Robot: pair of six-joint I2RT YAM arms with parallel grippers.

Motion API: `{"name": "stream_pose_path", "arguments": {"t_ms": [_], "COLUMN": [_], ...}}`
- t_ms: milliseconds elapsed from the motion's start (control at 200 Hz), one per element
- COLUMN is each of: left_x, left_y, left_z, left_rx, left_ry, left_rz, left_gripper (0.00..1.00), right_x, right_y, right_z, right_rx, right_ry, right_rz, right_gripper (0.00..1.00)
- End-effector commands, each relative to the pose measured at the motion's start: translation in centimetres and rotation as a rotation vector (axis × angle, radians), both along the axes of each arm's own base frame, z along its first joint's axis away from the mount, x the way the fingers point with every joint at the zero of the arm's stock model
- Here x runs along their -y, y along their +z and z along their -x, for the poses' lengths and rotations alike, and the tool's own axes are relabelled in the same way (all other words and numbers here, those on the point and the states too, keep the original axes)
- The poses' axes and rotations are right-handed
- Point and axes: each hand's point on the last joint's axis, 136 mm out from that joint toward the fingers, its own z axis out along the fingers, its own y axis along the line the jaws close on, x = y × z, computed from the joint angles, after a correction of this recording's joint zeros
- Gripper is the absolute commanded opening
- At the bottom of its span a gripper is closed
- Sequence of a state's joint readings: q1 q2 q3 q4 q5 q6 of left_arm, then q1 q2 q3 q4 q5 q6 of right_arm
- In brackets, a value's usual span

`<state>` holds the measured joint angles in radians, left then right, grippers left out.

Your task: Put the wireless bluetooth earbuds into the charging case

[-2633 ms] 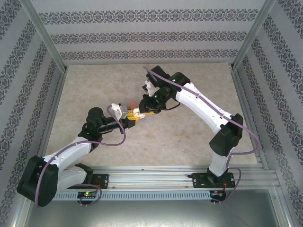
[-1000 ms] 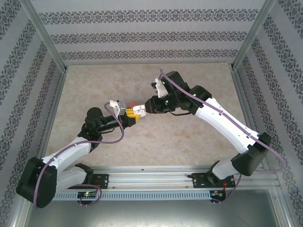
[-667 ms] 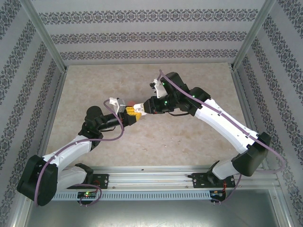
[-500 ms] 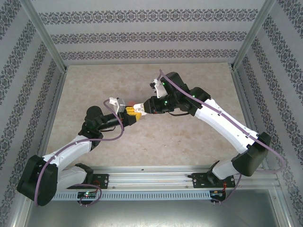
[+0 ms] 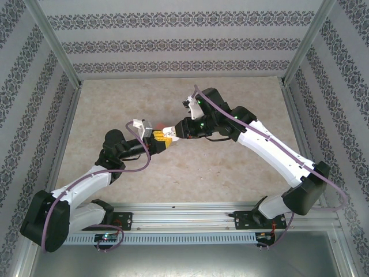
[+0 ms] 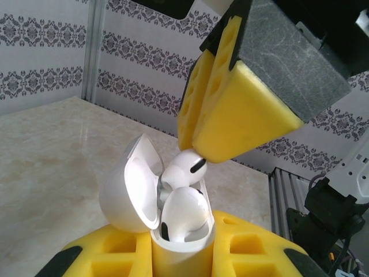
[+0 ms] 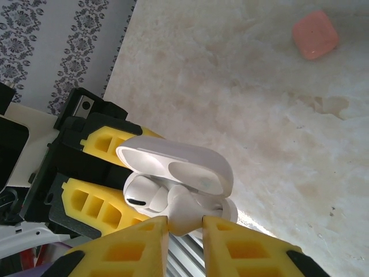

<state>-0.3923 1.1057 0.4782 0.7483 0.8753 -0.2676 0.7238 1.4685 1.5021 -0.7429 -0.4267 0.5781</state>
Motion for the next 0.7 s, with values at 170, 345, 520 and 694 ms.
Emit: {"name": "stream_pose_path", "arguments": {"t_ms": [170, 345, 520, 694], "left_x": [0.2, 0.3, 0.4, 0.7], "left_y": [3.3, 3.1, 3.1, 3.5], "left_z": [1.7, 1.8, 1.8, 2.1], "left_rx": [0.114, 0.135, 0.152, 0.157], "left_ry": [-0.072, -0.081, -0.093, -0.127], "left_rz": [0.048, 0.037, 0.033, 0.033], "left_gripper": [0.0, 0.0, 0.0, 0.0], "right_x": [0.6, 0.0, 0.3, 2.0], "right_y": [0.1, 1.8, 4.2, 4.4], "right_z": [-0.2, 0.5, 0.9, -1.2], "right_rx": [0.011, 0.031, 0.075, 0.065], "right_ry": [-0.008, 0.034, 0.063, -0.015], "right_rz": [0.01, -0.055, -0.117, -0.165], "right_gripper": [0.28, 0.33, 0.38, 0.39]}}
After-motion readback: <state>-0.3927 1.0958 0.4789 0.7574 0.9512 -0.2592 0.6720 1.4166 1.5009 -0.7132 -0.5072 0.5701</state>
